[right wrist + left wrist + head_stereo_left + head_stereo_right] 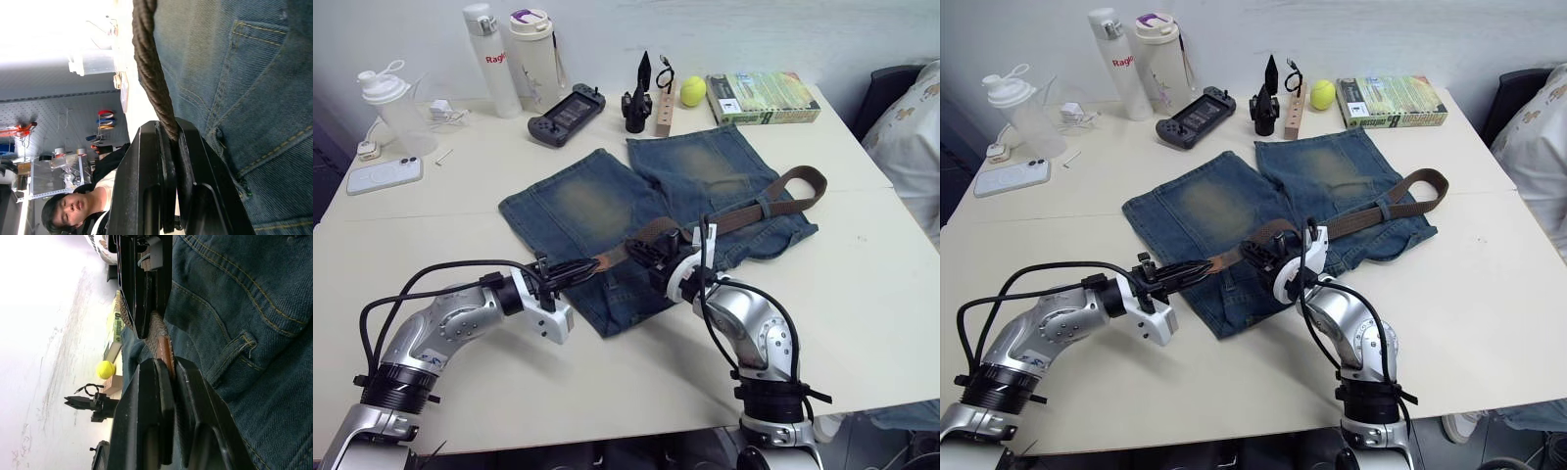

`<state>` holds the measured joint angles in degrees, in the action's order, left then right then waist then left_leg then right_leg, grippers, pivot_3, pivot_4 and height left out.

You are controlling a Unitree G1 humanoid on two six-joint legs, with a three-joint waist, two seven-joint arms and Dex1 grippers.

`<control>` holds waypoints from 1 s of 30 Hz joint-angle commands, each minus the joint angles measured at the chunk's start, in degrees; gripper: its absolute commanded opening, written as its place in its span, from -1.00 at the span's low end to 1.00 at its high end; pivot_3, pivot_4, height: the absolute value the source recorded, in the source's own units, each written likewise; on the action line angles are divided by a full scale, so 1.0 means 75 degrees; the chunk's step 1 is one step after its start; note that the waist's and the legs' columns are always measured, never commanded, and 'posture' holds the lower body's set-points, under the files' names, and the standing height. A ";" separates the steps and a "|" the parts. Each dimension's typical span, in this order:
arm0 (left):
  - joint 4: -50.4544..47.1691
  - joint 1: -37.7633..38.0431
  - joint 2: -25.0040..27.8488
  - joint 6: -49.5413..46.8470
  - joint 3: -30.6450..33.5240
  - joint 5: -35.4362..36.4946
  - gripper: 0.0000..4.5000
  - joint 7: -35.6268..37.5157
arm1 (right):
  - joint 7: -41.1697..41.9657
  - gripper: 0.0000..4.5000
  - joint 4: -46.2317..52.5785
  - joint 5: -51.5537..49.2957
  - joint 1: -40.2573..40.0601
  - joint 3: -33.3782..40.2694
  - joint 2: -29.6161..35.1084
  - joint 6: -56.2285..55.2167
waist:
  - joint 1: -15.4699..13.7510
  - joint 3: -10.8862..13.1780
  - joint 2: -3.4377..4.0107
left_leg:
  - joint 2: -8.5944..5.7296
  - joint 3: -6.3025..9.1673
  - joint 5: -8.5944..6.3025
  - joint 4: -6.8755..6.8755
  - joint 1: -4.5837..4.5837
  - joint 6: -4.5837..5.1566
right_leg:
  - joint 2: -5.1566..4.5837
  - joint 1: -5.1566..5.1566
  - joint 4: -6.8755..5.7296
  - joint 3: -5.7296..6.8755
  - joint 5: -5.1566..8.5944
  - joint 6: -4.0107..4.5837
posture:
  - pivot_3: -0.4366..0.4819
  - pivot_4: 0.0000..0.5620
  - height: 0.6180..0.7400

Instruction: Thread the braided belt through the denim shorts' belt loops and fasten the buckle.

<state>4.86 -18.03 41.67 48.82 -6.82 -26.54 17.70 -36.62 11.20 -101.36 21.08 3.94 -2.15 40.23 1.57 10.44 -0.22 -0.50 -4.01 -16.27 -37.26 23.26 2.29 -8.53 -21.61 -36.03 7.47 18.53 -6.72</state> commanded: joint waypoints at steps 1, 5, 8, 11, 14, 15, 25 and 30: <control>-0.0314 0.0075 0.0093 -0.0003 0.0057 0.0580 -0.02 0.0187 | 0.0495 -1.00 0.0192 0.0118 0.0065 -0.0123 0.0218 0.0196 | -0.0004 0.0000 0.0000 | 0.0000 0.0000 0.0000 0.0000 0.0000 0.0000 | -0.0001 0.0000 0.0001 -0.0001 0.0000 0.0000 | -0.05 -0.47 0.73; -0.0626 0.0581 0.0257 -0.0580 0.0143 0.1582 0.81 0.0818 | 0.0983 -1.00 0.0198 0.0562 0.0045 0.0077 0.0251 -0.0153 | 0.0003 0.0000 0.0000 | 0.0001 0.0001 0.0000 -0.0002 0.0000 0.0000 | -0.0002 0.0000 0.0001 -0.0002 0.0000 0.0000 | -0.05 -0.47 0.73; -0.0908 0.1403 0.0578 -0.1165 0.0504 0.2705 0.81 0.1316 | 0.1562 -1.00 0.0216 0.1167 -0.0020 0.0294 0.0450 -0.0372 | 0.0027 0.0000 0.0004 | 0.0005 -0.0001 0.0000 0.0002 -0.0004 0.0000 | -0.0004 0.0000 0.0003 -0.0010 0.0000 0.0000 | -0.05 -0.47 0.73; -0.1179 0.2067 0.0754 -0.1619 0.0841 0.3397 0.81 0.1620 | 0.1924 -1.00 0.0205 0.1701 -0.0148 0.0372 0.0543 -0.0511 | 0.0020 0.0002 0.0008 | 0.0017 0.0002 -0.0001 0.0002 -0.0004 -0.0003 | -0.0004 0.0000 0.0006 -0.0014 0.0000 0.0000 | -0.05 -0.47 0.73; -0.1331 0.2353 0.0735 -0.1941 0.1072 0.3675 0.81 0.1767 | 0.2276 -1.00 0.0130 0.2289 -0.0259 0.0324 0.0654 -0.0500 | -0.0030 0.0003 0.0009 | 0.0018 0.0008 0.0001 -0.0001 -0.0002 -0.0006 | -0.0004 0.0003 0.0007 -0.0022 0.0000 0.0001 | -0.05 -0.47 0.73; -0.1364 0.2389 0.0732 -0.1978 0.1111 0.3652 0.81 0.1812 | 0.2402 -1.00 0.0136 0.2461 -0.0304 0.0272 0.0676 -0.0464 | -0.0031 0.0003 0.0008 | 0.0017 0.0008 0.0000 -0.0006 -0.0002 -0.0006 | -0.0004 0.0007 0.0007 -0.0030 0.0000 0.0001 | -0.05 -0.47 0.73; -0.2194 0.2812 0.0338 -0.3614 0.1254 0.5209 0.81 0.2520 | 0.3204 -1.00 0.0179 0.3828 -0.0647 -0.0306 0.0531 -0.0183 | 0.0013 0.0003 0.0009 | 0.0015 0.0002 0.0000 0.0003 -0.0004 -0.0007 | 0.0002 0.0002 0.0008 -0.0047 0.0000 0.0001 | -0.05 -0.47 0.73; -0.2405 0.2928 0.0261 -0.3992 0.1438 0.5266 0.81 0.2714 | 0.3395 -1.00 0.0146 0.4144 -0.0615 -0.0338 0.0349 -0.0039 | -0.0003 0.0003 0.0009 | 0.0016 0.0003 0.0002 0.0003 -0.0007 -0.0010 | 0.0008 0.0002 0.0007 -0.0062 0.0000 0.0001 | -0.05 -0.47 0.73</control>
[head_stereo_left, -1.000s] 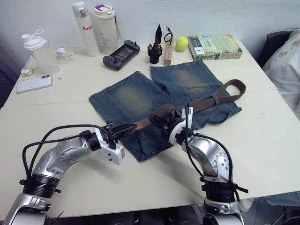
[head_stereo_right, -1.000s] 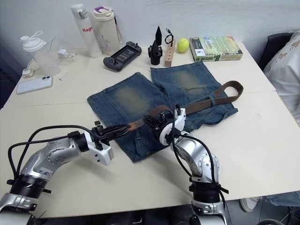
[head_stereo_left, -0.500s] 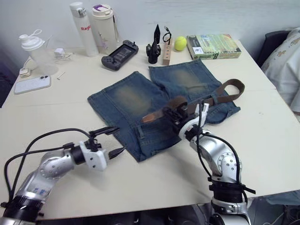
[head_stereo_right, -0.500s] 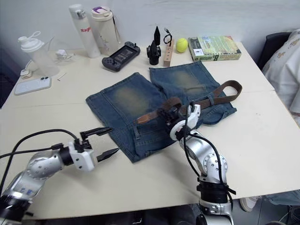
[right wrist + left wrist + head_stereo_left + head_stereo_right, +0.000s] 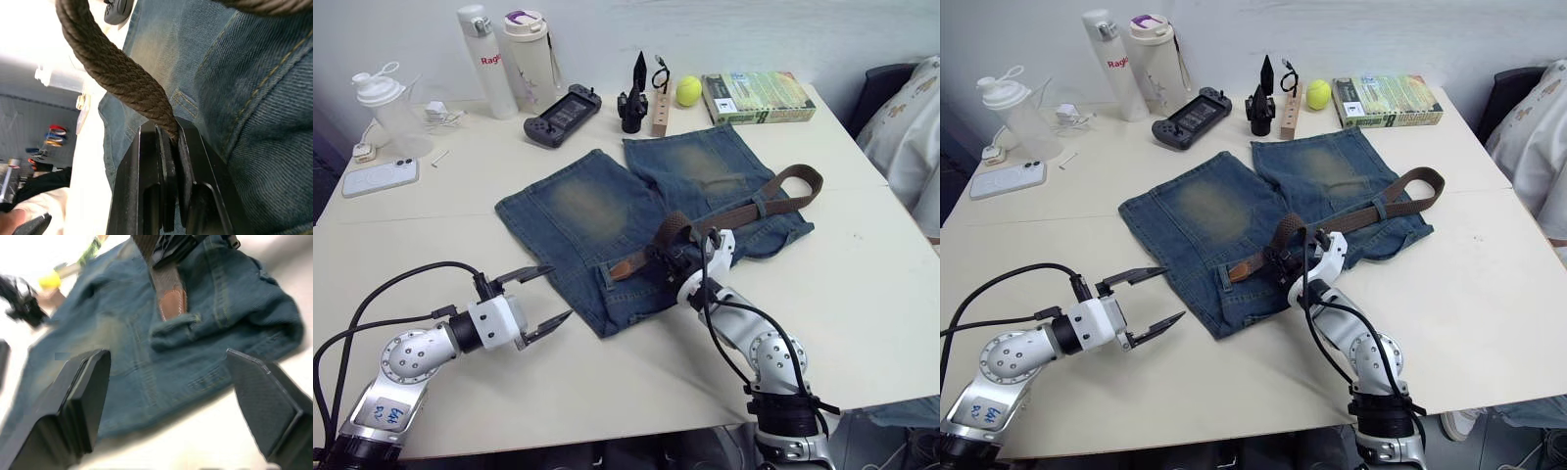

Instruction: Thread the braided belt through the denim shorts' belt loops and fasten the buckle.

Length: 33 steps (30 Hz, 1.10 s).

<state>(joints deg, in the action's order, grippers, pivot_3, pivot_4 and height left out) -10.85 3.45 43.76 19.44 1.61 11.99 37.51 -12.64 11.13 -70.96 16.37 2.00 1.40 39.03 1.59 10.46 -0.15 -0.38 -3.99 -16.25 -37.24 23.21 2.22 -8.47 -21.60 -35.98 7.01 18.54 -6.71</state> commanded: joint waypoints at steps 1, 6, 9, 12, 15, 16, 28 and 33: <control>-0.0318 0.0062 -0.0039 -0.0096 0.0338 0.0108 0.81 0.0093 | 0.0225 -1.00 0.0148 0.0137 0.0034 -0.0103 -0.0163 0.0165 | -0.0008 0.0000 0.0000 | -0.0001 -0.0001 0.0000 -0.0001 0.0000 0.0000 | 0.0003 0.0001 0.0000 0.0000 0.0000 0.0000 | -0.05 -0.47 0.73; -0.0222 -0.0056 -0.0177 -0.0132 0.0347 -0.0020 0.81 0.0156 | 0.0456 -1.00 -0.0298 0.0312 0.0382 -0.0367 -0.0440 0.0652 | 0.0014 0.0000 0.0000 | -0.0001 -0.0002 0.0000 0.0001 -0.0002 -0.0001 | 0.0004 -0.0001 -0.0001 -0.0006 0.0000 0.0001 | -0.05 -0.47 0.73; -0.0121 -0.0126 -0.0241 -0.0058 0.0344 -0.0141 0.81 0.0203 | 0.0598 -1.00 -0.0764 0.0400 0.0615 -0.0420 -0.0548 0.1005 | 0.0021 -0.0001 0.0000 | 0.0002 -0.0003 -0.0001 0.0005 -0.0003 -0.0003 | 0.0004 -0.0003 -0.0001 -0.0008 0.0001 0.0002 | -0.05 -0.47 0.73; 0.0034 -0.0247 -0.0293 0.0144 0.0346 -0.0423 0.81 0.0169 | 0.0844 -1.00 -0.1234 0.0712 0.0847 -0.0521 -0.0542 0.1286 | 0.0027 -0.0005 -0.0005 | 0.0002 -0.0006 -0.0001 0.0004 -0.0005 -0.0003 | 0.0008 -0.0002 -0.0001 -0.0008 0.0001 0.0002 | -0.05 -0.47 0.73; 0.0503 -0.0435 -0.0198 0.1094 0.0225 -0.1590 0.81 -0.0097 | 0.0937 -1.00 -0.1609 0.0750 0.1022 -0.0453 -0.0627 0.1570 | 0.0028 -0.0018 -0.0018 | 0.0006 -0.0011 0.0001 0.0003 -0.0011 -0.0006 | 0.0007 0.0000 -0.0002 -0.0008 0.0001 0.0002 | -0.05 -0.47 0.73; 0.0666 -0.0511 -0.0197 0.1373 0.0182 -0.1953 0.81 -0.0228 | 0.0974 -1.00 -0.1709 0.0752 0.1060 -0.0423 -0.0663 0.1671 | 0.0032 -0.0026 -0.0022 | 0.0007 -0.0013 0.0002 0.0005 -0.0016 -0.0008 | 0.0010 0.0000 -0.0003 -0.0006 0.0001 0.0002 | -0.05 -0.47 0.73; 0.2137 -0.1386 -0.0455 0.3671 -0.0282 -0.4399 0.81 -0.1835 | 0.1481 -1.00 -0.2858 0.0902 0.1591 0.0168 -0.1162 0.2314 | 0.0229 -0.0051 -0.0042 | 0.0052 -0.0066 -0.0021 0.0037 -0.0081 -0.0039 | 0.0001 0.0005 -0.0024 0.0039 0.0002 0.0006 | -0.05 -0.47 0.73; 0.2671 -0.1359 -0.0328 0.3948 -0.0388 -0.5211 0.81 -0.2451 | 0.1465 -1.00 -0.2697 0.1042 0.1640 0.0301 -0.1306 0.2375 | 0.0230 -0.0052 -0.0043 | 0.0083 -0.0087 -0.0044 0.0036 -0.0118 -0.0055 | -0.0007 0.0006 -0.0063 0.0056 0.0001 0.0006 | -0.05 -0.47 0.73</control>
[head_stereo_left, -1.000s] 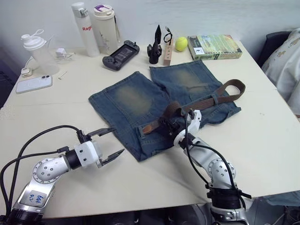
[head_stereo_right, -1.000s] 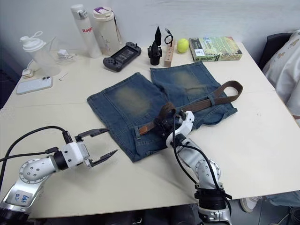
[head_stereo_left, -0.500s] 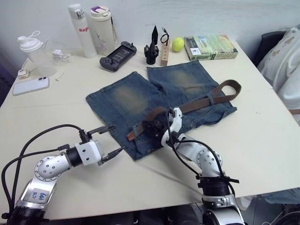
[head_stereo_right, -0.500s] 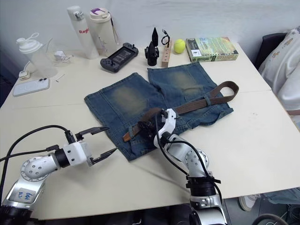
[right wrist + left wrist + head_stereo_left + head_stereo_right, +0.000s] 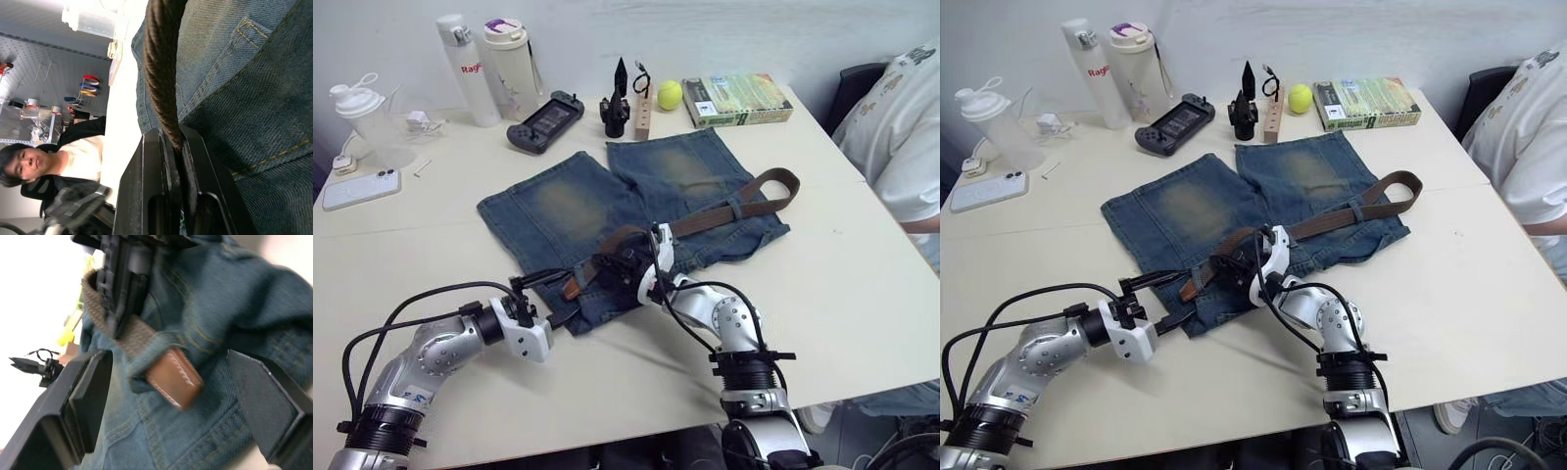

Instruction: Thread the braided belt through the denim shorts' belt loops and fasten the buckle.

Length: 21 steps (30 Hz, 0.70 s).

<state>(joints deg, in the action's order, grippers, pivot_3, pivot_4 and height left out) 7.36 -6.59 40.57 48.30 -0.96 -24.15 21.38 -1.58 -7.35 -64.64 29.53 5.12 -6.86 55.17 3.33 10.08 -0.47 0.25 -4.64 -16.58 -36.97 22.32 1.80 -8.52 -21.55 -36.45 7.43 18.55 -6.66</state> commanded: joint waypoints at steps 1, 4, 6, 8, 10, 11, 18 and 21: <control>0.0311 -0.0023 0.0104 0.0121 -0.0065 -0.0462 0.81 -0.0392 | 0.0003 -1.00 -0.0193 0.0253 -0.0113 -0.0125 -0.0209 0.0240 | -0.0002 -0.0001 0.0001 | 0.0005 -0.0005 -0.0006 0.0000 -0.0005 -0.0004 | 0.0000 0.0001 -0.0003 0.0001 0.0000 0.0000 | -0.05 -0.47 0.73; 0.0299 -0.0075 0.0016 -0.0016 0.0013 -0.0623 0.81 -0.0755 | 0.0053 -1.00 -0.0069 0.0323 -0.0140 -0.0147 -0.0237 0.0303 | -0.0008 -0.0002 0.0001 | 0.0014 -0.0011 -0.0012 -0.0001 -0.0009 -0.0009 | 0.0001 0.0000 -0.0004 0.0000 0.0000 0.0000 | -0.05 -0.47 0.73; 0.0290 -0.0112 0.0005 -0.0060 0.0004 -0.0697 0.81 -0.0917 | 0.0091 -1.00 -0.0010 0.0406 -0.0155 -0.0170 -0.0241 0.0339 | -0.0011 -0.0002 0.0001 | 0.0018 -0.0014 -0.0015 -0.0002 -0.0009 -0.0011 | 0.0002 -0.0001 -0.0004 0.0000 0.0000 0.0000 | -0.05 -0.47 0.73; 0.0322 -0.0122 0.0061 -0.0052 0.0000 -0.0889 0.81 -0.1119 | 0.0061 -1.00 0.0020 0.0408 -0.0176 -0.0125 -0.0311 0.0381 | -0.0011 -0.0002 0.0001 | 0.0021 -0.0017 -0.0018 -0.0002 -0.0009 -0.0012 | 0.0003 -0.0003 -0.0003 0.0000 0.0000 0.0000 | -0.05 -0.47 0.73; 0.0340 -0.0087 0.0114 -0.0026 0.0022 -0.0995 0.81 -0.1281 | 0.0063 -1.00 0.0024 0.0425 -0.0205 -0.0084 -0.0346 0.0408 | -0.0010 -0.0002 0.0001 | 0.0025 -0.0022 -0.0020 -0.0001 -0.0010 -0.0013 | 0.0003 -0.0005 -0.0003 0.0001 0.0000 0.0000 | -0.05 -0.47 0.73; 0.0330 -0.0054 0.0145 -0.0006 0.0034 -0.0992 0.81 -0.1318 | 0.0077 -1.00 0.0024 0.0443 -0.0217 -0.0073 -0.0349 0.0417 | -0.0010 -0.0002 0.0001 | 0.0028 -0.0024 -0.0022 -0.0001 -0.0010 -0.0014 | 0.0004 -0.0006 -0.0003 0.0004 0.0000 0.0000 | -0.05 -0.47 0.73; 0.0247 0.0109 0.0315 0.0006 0.0081 -0.0958 0.58 -0.1515 | 0.0045 -1.00 0.0051 0.0477 -0.0236 0.0012 -0.0396 0.0477 | -0.0008 -0.0001 0.0003 | 0.0048 -0.0050 -0.0034 -0.0001 -0.0020 -0.0019 | 0.0006 -0.0010 -0.0001 0.0014 0.0001 0.0002 | -0.05 -0.47 0.73; 0.0237 0.0144 0.0338 -0.0043 0.0052 -0.0964 0.10 -0.1537 | 0.0043 -1.00 0.0071 0.0481 -0.0238 0.0014 -0.0414 0.0496 | -0.0014 0.0000 0.0003 | 0.0051 -0.0059 -0.0037 -0.0001 -0.0018 -0.0017 | 0.0006 -0.0016 0.0000 0.0014 0.0001 0.0003 | -0.05 -0.47 0.73</control>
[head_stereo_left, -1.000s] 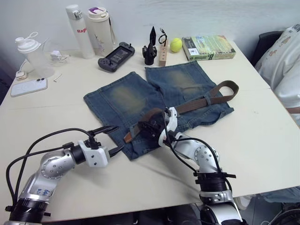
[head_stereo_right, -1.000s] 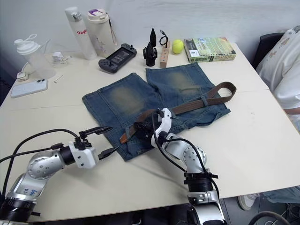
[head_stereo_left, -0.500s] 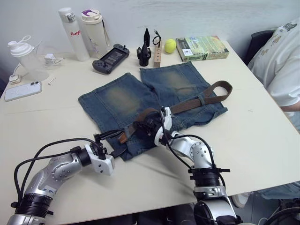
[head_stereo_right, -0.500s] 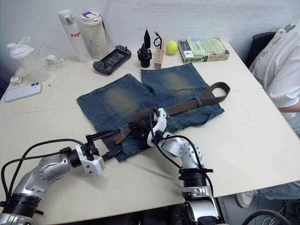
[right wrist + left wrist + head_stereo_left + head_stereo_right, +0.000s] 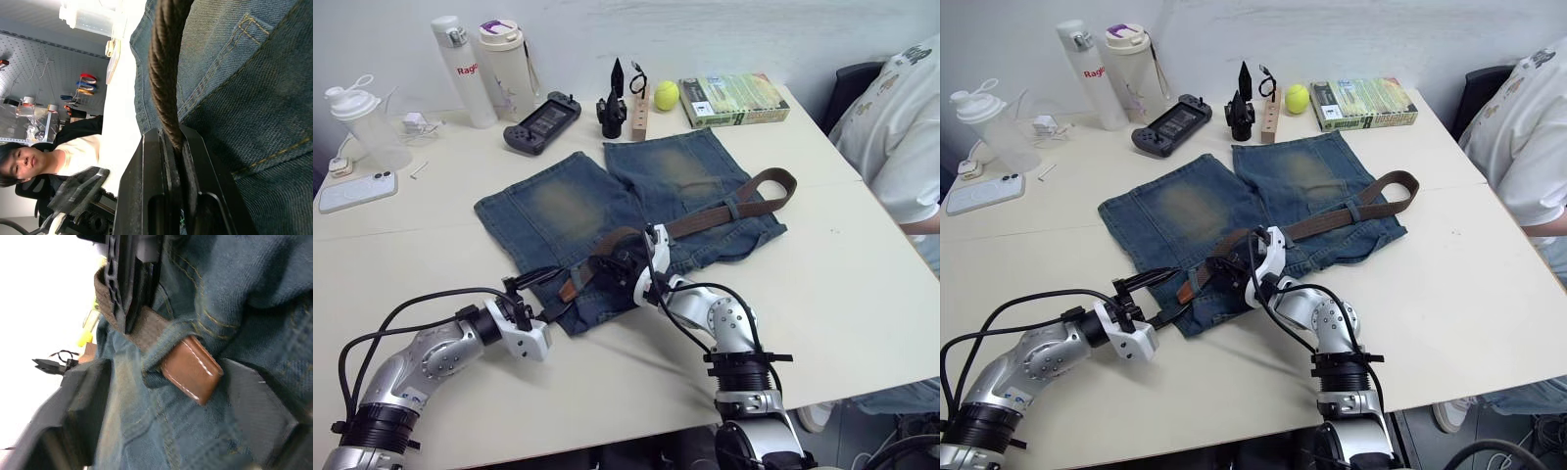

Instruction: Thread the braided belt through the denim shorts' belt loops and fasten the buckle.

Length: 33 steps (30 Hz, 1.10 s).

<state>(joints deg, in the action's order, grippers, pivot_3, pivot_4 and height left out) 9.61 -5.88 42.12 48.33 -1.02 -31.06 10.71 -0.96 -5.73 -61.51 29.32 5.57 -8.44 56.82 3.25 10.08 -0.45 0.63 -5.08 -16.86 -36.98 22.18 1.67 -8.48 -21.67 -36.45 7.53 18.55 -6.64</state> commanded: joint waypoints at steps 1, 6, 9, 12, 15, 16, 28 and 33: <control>-0.0058 0.0047 0.0137 -0.0054 0.0043 -0.0051 -0.09 -0.0121 | -0.0041 -1.00 -0.0151 0.0067 -0.0203 -0.0038 -0.0215 0.0274 | -0.0004 0.0000 0.0000 | 0.0000 -0.0001 -0.0001 0.0000 0.0000 0.0001 | -0.0001 -0.0001 0.0001 0.0000 0.0000 0.0000 | -0.05 -0.47 0.73; -0.0129 0.0000 0.0153 -0.0118 -0.0042 -0.0105 -0.97 -0.0141 | -0.0033 -1.00 -0.0130 0.0081 -0.0204 -0.0027 -0.0221 0.0299 | -0.0023 -0.0007 0.0016 | 0.0000 -0.0012 -0.0008 -0.0001 -0.0002 0.0006 | -0.0006 -0.0001 0.0004 -0.0004 -0.0001 0.0002 | -0.05 -0.47 0.73; -0.0168 -0.0030 0.0188 -0.0094 -0.0076 -0.0144 -0.97 -0.0151 | -0.0046 -1.00 -0.0133 0.0100 -0.0201 -0.0017 -0.0214 0.0327 | -0.0026 -0.0006 0.0017 | 0.0000 -0.0016 -0.0014 -0.0002 -0.0003 0.0008 | -0.0007 -0.0001 0.0006 -0.0005 -0.0002 0.0003 | -0.05 -0.47 0.73; -0.0161 0.0008 0.0247 -0.0016 -0.0113 -0.0259 -0.97 -0.0186 | -0.0132 -1.00 -0.0159 0.0072 -0.0181 0.0073 -0.0224 0.0380 | -0.0028 -0.0006 0.0018 | 0.0000 -0.0017 -0.0018 -0.0002 -0.0003 0.0009 | -0.0007 -0.0001 0.0006 -0.0005 -0.0002 0.0003 | -0.05 -0.47 0.73; -0.0141 0.0011 0.0290 0.0025 -0.0139 -0.0345 -0.97 -0.0229 | -0.0295 -1.00 -0.0094 -0.0043 -0.0128 0.0203 -0.0265 0.0445 | -0.0029 -0.0006 0.0019 | 0.0000 -0.0018 -0.0022 -0.0002 -0.0003 0.0008 | -0.0007 -0.0001 0.0007 -0.0005 -0.0002 0.0004 | -0.05 -0.47 0.73; -0.0131 -0.0001 0.0304 0.0035 -0.0147 -0.0371 -0.97 -0.0242 | -0.0385 -1.00 -0.0047 -0.0105 -0.0113 0.0268 -0.0285 0.0454 | -0.0032 -0.0006 0.0020 | 0.0000 -0.0019 -0.0022 -0.0002 -0.0003 0.0008 | -0.0007 -0.0001 0.0007 -0.0005 -0.0002 0.0004 | -0.05 -0.47 0.73; -0.0029 -0.0050 0.0330 0.0053 -0.0193 -0.0424 -1.00 -0.0391 | -0.1681 0.85 0.1744 -0.2191 -0.0341 0.1229 0.0583 0.1379 | -0.0053 0.0013 0.0051 | -0.0001 -0.0031 -0.0032 -0.0002 0.0021 0.0019 | -0.0007 -0.0004 0.0059 -0.0003 -0.0009 0.0018 | -0.05 -0.47 0.73; 0.0063 -0.0112 0.0290 0.0133 -0.0271 -0.0339 -1.00 -0.0428 | -0.2234 0.85 0.2481 -0.3247 -0.0631 0.1304 0.1560 0.1512 | -0.0101 0.0017 0.0058 | -0.0002 -0.0041 -0.0038 -0.0006 0.0023 0.0028 | -0.0009 -0.0003 0.0070 -0.0004 -0.0013 0.0024 | -0.05 -0.47 0.73</control>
<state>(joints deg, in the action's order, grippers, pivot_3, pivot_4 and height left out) 9.29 -7.08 43.90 49.15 -1.91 -33.21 7.59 -16.74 9.33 -81.63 24.73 15.09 2.41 67.77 2.49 10.21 -0.01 0.61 -5.39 -17.14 -37.02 22.35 1.89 -8.54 -21.70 -35.93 7.50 18.46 -6.46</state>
